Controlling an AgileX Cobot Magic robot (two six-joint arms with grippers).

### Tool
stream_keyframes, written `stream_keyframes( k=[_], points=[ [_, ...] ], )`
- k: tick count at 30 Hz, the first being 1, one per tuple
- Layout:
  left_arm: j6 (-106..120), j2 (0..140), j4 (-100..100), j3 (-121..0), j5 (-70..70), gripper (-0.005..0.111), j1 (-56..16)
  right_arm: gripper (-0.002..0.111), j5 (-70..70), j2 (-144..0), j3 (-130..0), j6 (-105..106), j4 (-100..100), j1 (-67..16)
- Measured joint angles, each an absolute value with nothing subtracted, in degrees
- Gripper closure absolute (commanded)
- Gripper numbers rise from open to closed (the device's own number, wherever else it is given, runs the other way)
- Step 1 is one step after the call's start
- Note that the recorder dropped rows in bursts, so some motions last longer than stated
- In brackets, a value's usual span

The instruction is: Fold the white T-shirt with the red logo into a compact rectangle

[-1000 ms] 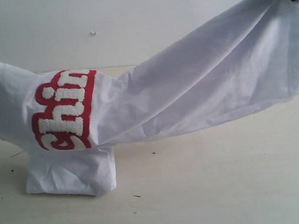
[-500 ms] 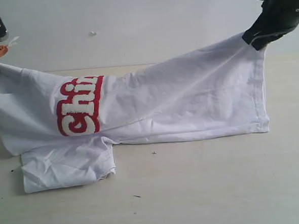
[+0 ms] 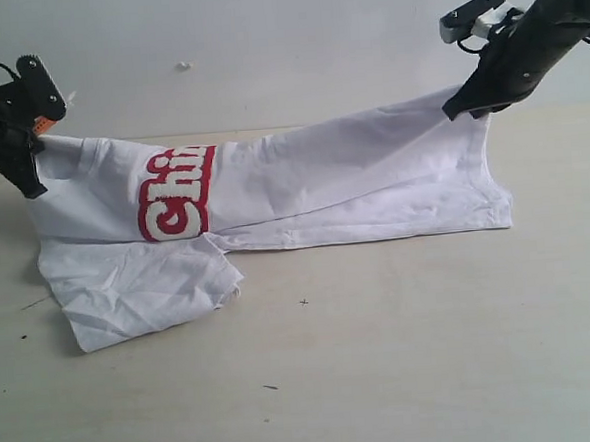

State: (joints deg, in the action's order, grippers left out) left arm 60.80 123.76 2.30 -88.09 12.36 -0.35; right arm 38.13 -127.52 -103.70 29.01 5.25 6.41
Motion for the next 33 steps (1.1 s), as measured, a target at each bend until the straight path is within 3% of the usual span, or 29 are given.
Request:
stream_keyframes(
  k=[2,5,8,15,19,22,24,25,28,33],
  points=[
    [60.55,123.87,2.3,-88.09,10.79,0.076,-0.35,0.098,36.02,-127.65,-103.7,29.01,4.0,6.41],
    [59.29,123.87,2.3,-88.09,7.74,0.045,-0.35,0.082,33.64,-127.65,-103.83,28.5,3.41,6.41],
    [56.71,123.87,2.51,-88.09,4.3,0.03,-0.35,0.068,30.72,-127.65,-103.91,26.19,3.16,6.41],
    [49.02,122.96,2.51,-88.36,0.36,0.03,-0.35,0.048,28.45,-126.48,-103.95,21.72,3.48,6.41],
    [42.28,120.71,2.51,-88.36,0.36,0.03,0.67,0.047,29.85,-123.63,-103.95,18.61,3.86,6.41],
    [37.04,120.16,2.51,-88.36,4.87,0.041,2.01,0.046,31.52,-123.01,-103.95,18.26,4.55,6.41],
    [39.7,120.27,2.7,-88.36,9.6,0.033,2.27,0.035,34.2,-123.01,-103.95,18.36,4.55,6.41],
    [41.23,120.4,2.7,-88.36,10.81,0.022,2.27,0.031,35.31,-123.12,-103.95,18.63,4.55,6.41],
    [42.75,120.51,2.86,-88.36,11.05,0.002,2.27,0.029,37.33,-123.12,-103.95,18.85,4.29,6.41],
    [46.37,120.51,4.05,-88.36,10.62,0.002,2.27,0.029,37.78,-123.12,-103.95,18.85,4.14,6.41]
  ],
)
